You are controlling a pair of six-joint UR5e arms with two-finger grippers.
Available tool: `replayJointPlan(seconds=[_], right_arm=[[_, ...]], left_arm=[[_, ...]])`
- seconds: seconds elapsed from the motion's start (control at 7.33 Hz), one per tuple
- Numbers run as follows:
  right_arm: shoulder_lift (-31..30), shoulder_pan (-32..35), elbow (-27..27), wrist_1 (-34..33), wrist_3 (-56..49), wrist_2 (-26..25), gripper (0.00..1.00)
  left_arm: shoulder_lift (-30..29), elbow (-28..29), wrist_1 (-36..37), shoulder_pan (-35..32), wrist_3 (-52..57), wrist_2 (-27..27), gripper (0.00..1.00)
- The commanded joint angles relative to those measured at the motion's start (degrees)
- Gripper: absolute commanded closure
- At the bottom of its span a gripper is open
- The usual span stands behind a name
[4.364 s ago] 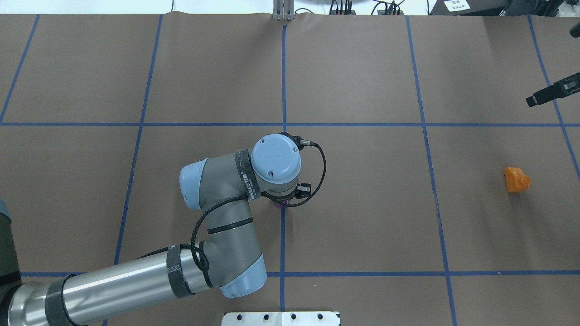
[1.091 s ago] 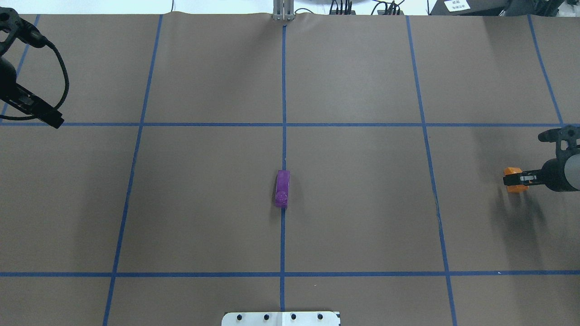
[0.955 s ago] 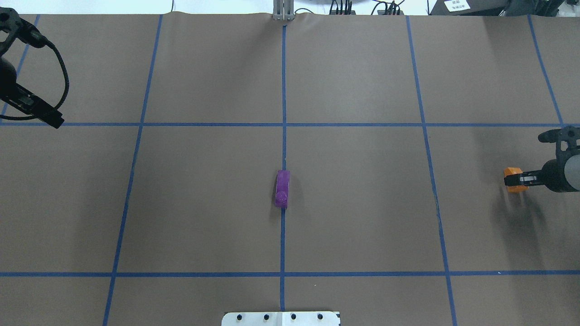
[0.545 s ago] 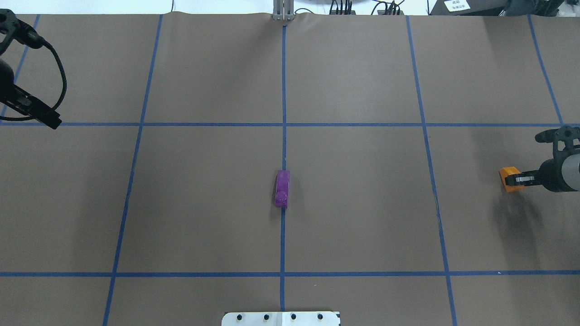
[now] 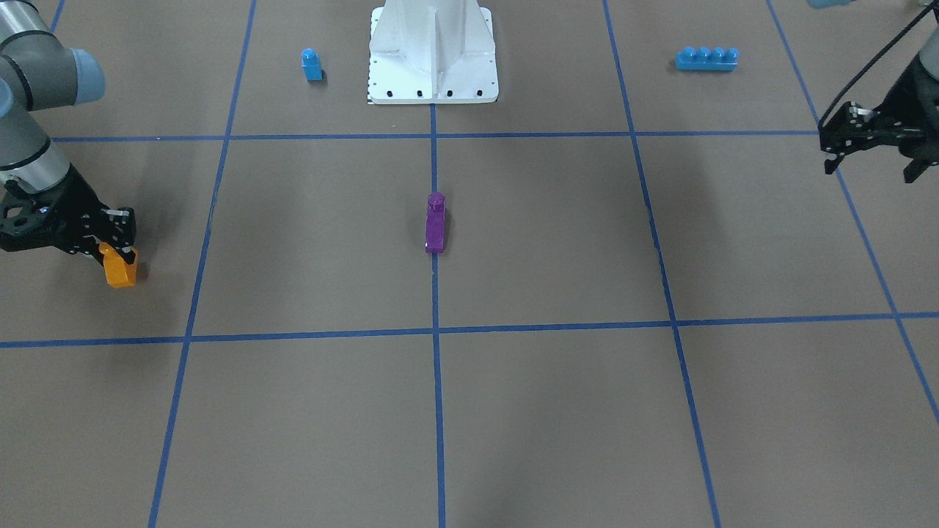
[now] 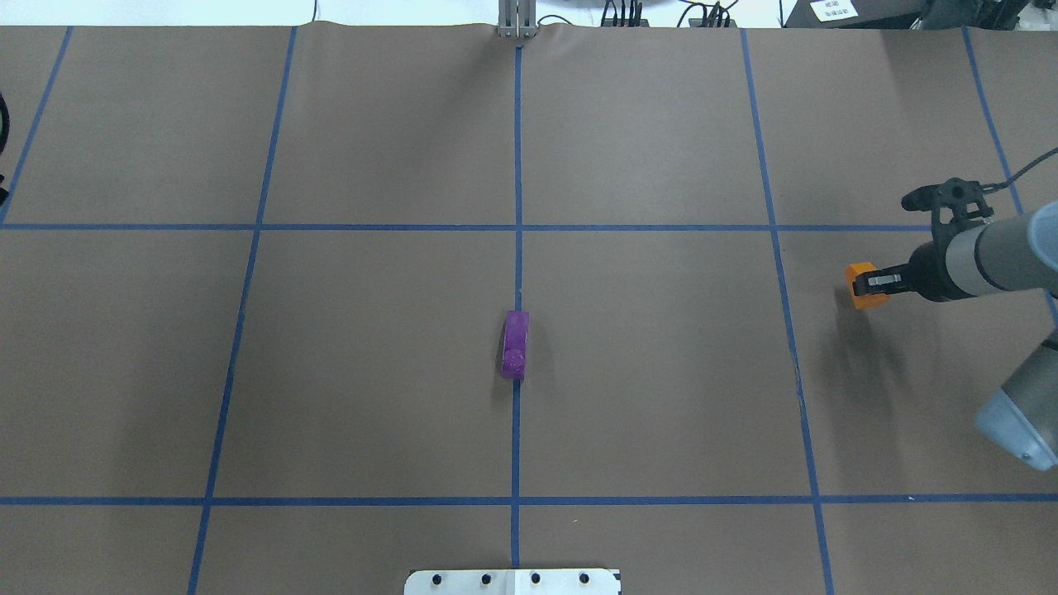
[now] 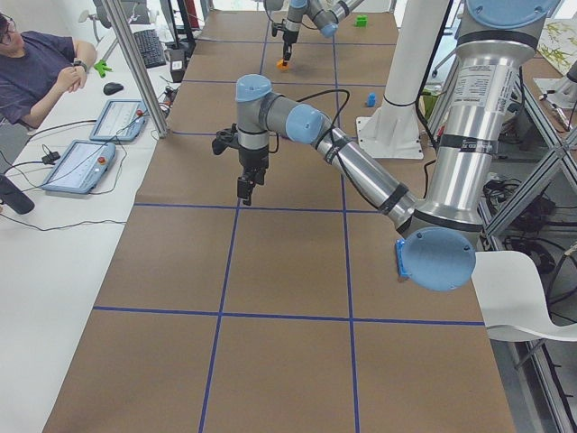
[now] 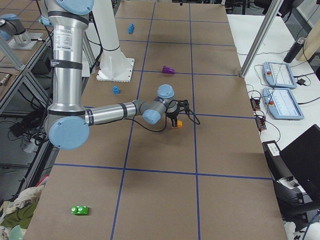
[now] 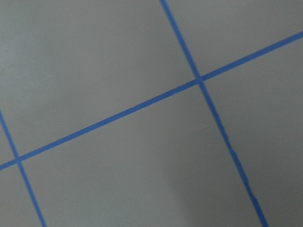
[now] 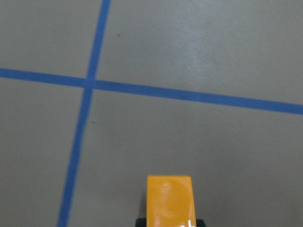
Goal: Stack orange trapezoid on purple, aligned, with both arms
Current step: 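Carry the orange block over the purple block with the right gripper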
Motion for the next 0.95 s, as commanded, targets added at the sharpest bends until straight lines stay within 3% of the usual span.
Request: replayJointPlan(seconds=[0.0, 0.14, 0.41, 0.68, 0.82], right_arm=[[11.20, -0.22, 7.25, -21.96, 0.33, 0.98, 1.00], [17.61, -1.87, 8.42, -29.73, 1.02, 0.38, 1.00], [24.93, -5.83, 8.25, -33.91, 6.02, 0.46, 1.00], [33.63, -9.87, 8.25, -42.08, 12.16, 0.38, 1.00], [35.41, -12.76, 8.08, -42.37, 15.24, -0.32, 1.00]], left_arm=[[5.02, 1.68, -0.39, -8.89, 12.80, -0.39, 0.00], [7.31, 4.21, -0.56, -14.24, 20.36, -0.83, 0.00], [7.94, 14.56, -1.00, -23.83, 35.31, -11.07, 0.00], [12.41, 15.84, -6.51, -24.75, 35.46, -12.79, 0.00], [12.43, 15.84, -6.54, -24.75, 35.46, -12.79, 0.00]])
